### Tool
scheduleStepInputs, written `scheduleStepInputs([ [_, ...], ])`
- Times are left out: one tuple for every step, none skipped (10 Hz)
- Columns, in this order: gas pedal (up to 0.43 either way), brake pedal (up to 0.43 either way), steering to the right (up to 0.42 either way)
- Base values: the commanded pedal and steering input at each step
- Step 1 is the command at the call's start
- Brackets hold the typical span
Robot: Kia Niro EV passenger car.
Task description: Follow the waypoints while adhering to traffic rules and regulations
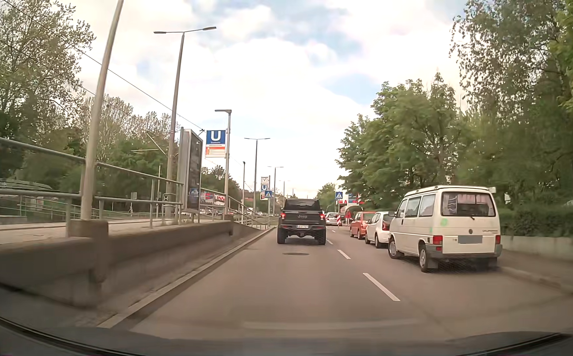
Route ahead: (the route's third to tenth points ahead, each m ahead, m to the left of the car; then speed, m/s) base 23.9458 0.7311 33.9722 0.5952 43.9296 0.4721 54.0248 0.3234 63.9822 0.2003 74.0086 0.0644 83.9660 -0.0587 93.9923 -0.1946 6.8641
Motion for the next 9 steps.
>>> scheduleStepInputs([
  [0.0, 0.0, -0.002],
  [0.0, 0.0, -0.002],
  [0.0, 0.0, -0.002],
  [0.0, 0.0, -0.002],
  [0.0, 0.0, -0.003],
  [0.0, 0.0, -0.003],
  [0.0, 0.0, -0.003],
  [0.0, 0.049, -0.003],
  [0.0, 0.073, -0.003],
])
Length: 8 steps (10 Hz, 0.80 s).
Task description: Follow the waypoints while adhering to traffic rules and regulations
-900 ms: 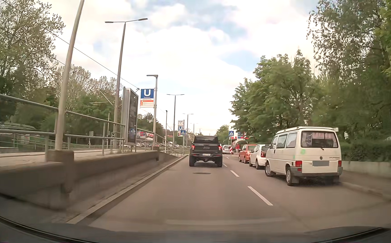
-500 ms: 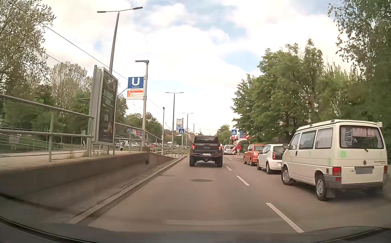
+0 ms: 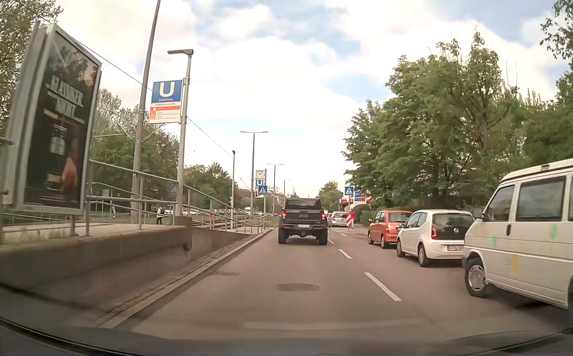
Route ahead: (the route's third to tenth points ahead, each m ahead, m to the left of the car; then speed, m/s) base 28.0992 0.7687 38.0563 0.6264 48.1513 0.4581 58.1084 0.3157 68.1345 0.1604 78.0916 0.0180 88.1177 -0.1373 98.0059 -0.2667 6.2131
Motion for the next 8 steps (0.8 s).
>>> scheduleStepInputs([
  [0.0, 0.091, -0.003],
  [0.0, 0.122, -0.001],
  [0.0, 0.134, -0.001],
  [0.0, 0.146, -0.001],
  [0.0, 0.152, -0.001],
  [0.0, 0.14, -0.001],
  [0.0, 0.14, -0.001],
  [0.0, 0.14, -0.001],
])
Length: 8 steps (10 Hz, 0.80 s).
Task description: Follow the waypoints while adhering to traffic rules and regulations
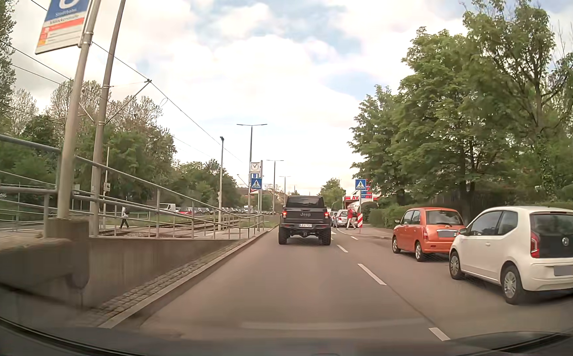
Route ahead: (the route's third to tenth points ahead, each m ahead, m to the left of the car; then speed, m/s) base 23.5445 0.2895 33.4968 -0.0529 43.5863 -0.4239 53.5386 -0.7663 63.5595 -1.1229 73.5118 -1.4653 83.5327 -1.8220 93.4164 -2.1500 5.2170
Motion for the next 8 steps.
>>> scheduleStepInputs([
  [0.0, 0.128, -0.001],
  [0.0, 0.128, -0.002],
  [0.0, 0.128, -0.001],
  [0.0, 0.128, 0.0],
  [0.0, 0.122, 0.0],
  [0.0, 0.122, 0.0],
  [0.0, 0.122, 0.0],
  [0.0, 0.122, 0.0],
])
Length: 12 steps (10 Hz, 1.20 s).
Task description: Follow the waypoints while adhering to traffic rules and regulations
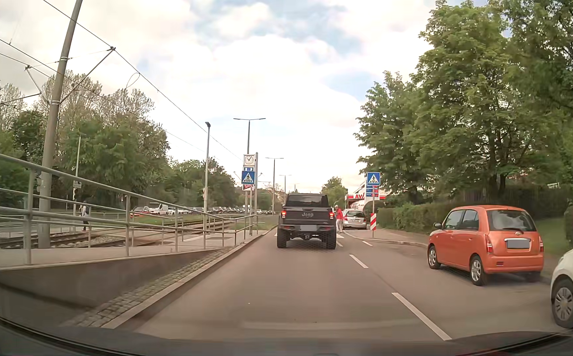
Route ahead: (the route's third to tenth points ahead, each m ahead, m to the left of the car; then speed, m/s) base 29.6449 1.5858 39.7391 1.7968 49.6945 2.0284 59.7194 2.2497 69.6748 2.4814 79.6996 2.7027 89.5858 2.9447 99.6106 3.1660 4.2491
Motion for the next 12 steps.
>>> scheduleStepInputs([
  [0.0, 0.122, 0.0],
  [0.0, 0.122, 0.0],
  [0.0, 0.122, -0.001],
  [0.0, 0.122, -0.002],
  [0.0, 0.122, 0.0],
  [0.0, 0.122, 0.0],
  [0.0, 0.116, 0.0],
  [0.0, 0.116, 0.0],
  [0.0, 0.116, 0.001],
  [0.0, 0.11, 0.0],
  [0.0, 0.116, 0.0],
  [0.0, 0.11, 0.0],
])
